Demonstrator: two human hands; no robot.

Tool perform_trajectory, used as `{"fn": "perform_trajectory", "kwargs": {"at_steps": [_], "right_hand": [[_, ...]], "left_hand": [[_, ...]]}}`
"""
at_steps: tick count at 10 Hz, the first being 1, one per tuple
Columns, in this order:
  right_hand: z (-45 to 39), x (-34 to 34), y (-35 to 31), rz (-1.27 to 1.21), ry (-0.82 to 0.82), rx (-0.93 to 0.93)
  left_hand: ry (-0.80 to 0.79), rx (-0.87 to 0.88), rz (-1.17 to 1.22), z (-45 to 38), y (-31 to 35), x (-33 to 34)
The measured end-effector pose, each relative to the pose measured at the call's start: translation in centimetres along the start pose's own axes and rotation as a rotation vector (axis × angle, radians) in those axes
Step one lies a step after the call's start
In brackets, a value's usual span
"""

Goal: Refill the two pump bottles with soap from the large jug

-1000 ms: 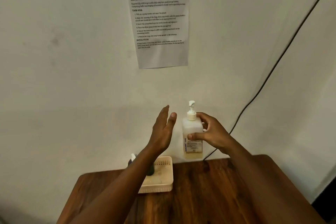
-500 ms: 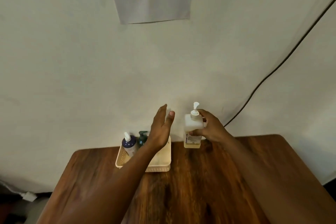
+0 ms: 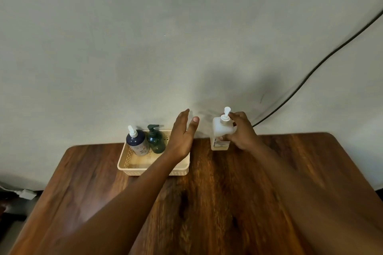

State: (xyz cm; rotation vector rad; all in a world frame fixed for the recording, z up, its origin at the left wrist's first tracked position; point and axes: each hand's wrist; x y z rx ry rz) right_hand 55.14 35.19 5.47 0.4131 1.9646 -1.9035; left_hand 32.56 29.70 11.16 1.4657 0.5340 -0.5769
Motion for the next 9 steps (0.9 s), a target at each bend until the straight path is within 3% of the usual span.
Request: {"fn": "perform_trajectory", "kwargs": {"at_steps": [4, 6, 9], "right_hand": [[-2.7, 2.1, 6.2, 0.094, 0.085, -0.047], [-2.5, 2.6, 6.3, 0.071, 0.147, -0.08], [-1.2, 0.9, 4.0, 0.011, 0.123, 0.053]], "left_hand": [[0.017, -0.015, 0.01, -2.2, -3.7, 2.9], [0.021, -0.011, -0.022, -2.4, -4.5, 3.2], [0.036, 0.022, -0.106, -0.8, -4.2, 0.7]]}}
Point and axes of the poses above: each hand's wrist, its own z-axis away from the middle knuckle, its own x-axis out of the palm, y = z × x, and after that the axes turned 14 degrees about -z, right-handed
